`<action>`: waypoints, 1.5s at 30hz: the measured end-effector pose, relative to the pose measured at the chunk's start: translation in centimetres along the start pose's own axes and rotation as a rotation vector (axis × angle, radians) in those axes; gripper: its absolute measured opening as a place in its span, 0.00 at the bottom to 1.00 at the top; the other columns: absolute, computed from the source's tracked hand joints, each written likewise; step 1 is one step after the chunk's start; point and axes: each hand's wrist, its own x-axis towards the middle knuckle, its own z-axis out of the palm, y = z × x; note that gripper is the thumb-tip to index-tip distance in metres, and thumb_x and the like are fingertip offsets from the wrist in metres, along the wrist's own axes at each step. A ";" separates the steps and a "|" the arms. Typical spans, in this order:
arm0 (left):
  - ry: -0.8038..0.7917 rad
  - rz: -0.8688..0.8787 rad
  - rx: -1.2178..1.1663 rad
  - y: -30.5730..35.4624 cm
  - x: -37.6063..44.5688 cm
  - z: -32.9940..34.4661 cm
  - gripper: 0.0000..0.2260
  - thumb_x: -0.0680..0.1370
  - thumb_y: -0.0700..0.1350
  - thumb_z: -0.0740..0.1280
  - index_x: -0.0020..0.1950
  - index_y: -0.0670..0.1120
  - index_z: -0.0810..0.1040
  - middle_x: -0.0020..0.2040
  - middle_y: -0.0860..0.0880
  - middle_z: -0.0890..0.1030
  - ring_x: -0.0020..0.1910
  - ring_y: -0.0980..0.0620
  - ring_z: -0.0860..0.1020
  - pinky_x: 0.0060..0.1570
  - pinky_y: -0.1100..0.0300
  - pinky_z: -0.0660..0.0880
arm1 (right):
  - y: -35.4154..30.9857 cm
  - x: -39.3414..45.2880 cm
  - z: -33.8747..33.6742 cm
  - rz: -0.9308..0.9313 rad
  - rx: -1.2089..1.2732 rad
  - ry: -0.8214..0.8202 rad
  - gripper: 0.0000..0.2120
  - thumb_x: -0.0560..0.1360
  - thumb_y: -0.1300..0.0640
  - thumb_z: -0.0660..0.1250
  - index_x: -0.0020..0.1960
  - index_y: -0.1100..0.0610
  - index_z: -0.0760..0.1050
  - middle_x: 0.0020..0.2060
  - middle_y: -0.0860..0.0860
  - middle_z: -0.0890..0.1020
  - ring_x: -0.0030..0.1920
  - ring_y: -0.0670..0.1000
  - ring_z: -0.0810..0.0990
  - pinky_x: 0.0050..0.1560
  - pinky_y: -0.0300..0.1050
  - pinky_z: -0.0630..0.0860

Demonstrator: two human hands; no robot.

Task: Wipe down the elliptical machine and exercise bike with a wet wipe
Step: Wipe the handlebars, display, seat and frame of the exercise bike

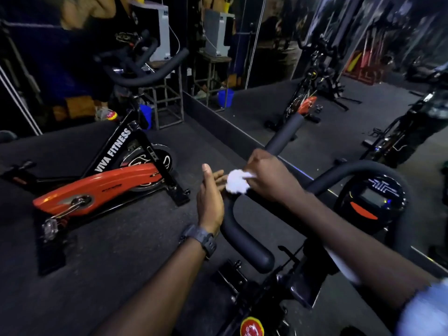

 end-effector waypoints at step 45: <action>-0.081 -0.322 -0.197 1.0 -3.1 -4.7 0.18 0.87 0.50 0.55 0.61 0.39 0.77 0.39 0.48 0.83 0.36 0.54 0.82 0.47 0.55 0.78 | -7.2 -2.9 3.0 -0.052 -0.061 -0.015 0.18 0.79 0.46 0.54 0.48 0.53 0.81 0.47 0.53 0.80 0.48 0.60 0.76 0.47 0.53 0.74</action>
